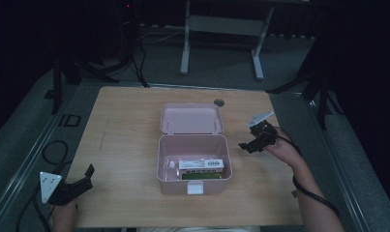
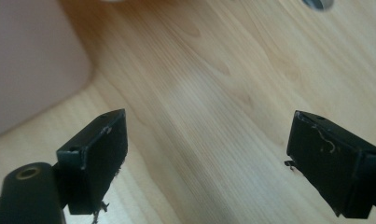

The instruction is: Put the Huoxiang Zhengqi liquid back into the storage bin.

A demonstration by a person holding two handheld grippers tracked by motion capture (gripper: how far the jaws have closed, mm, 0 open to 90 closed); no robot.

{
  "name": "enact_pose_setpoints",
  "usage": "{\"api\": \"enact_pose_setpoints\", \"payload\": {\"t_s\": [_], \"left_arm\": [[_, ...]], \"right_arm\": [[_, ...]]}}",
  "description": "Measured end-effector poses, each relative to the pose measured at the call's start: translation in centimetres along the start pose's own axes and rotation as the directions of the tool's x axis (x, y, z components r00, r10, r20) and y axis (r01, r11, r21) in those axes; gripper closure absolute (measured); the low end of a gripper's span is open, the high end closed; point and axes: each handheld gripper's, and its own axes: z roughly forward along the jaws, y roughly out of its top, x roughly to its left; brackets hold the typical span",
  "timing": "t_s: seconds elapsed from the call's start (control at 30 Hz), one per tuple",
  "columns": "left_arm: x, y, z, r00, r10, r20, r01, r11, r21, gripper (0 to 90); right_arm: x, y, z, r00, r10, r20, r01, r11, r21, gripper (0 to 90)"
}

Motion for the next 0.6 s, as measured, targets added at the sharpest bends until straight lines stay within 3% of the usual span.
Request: {"api": "enact_pose_setpoints", "payload": {"t_s": [0.1,0.3,0.6], "left_arm": [[0.0,0.0,0.0,1.0,0.001,0.0,-0.001,1.0,0.001,0.2],[0.0,0.0,0.0,1.0,0.002,-0.001,-0.002,1.0,0.002,0.2],[0.0,0.0,0.0,1.0,0.001,0.0,-0.001,1.0,0.001,0.2]], "right_arm": [[-0.1,-1.8,1.2,0.9989,0.034,0.033,-0.033,0.999,-0.011,11.4],[-0.3,-5.0,2.5,0.9904,0.128,0.054,-0.124,0.99,-0.061,11.4],[-0.5,-8.3,3.3,0.9584,0.26,0.118,-0.244,0.961,-0.131,11.4]]}}
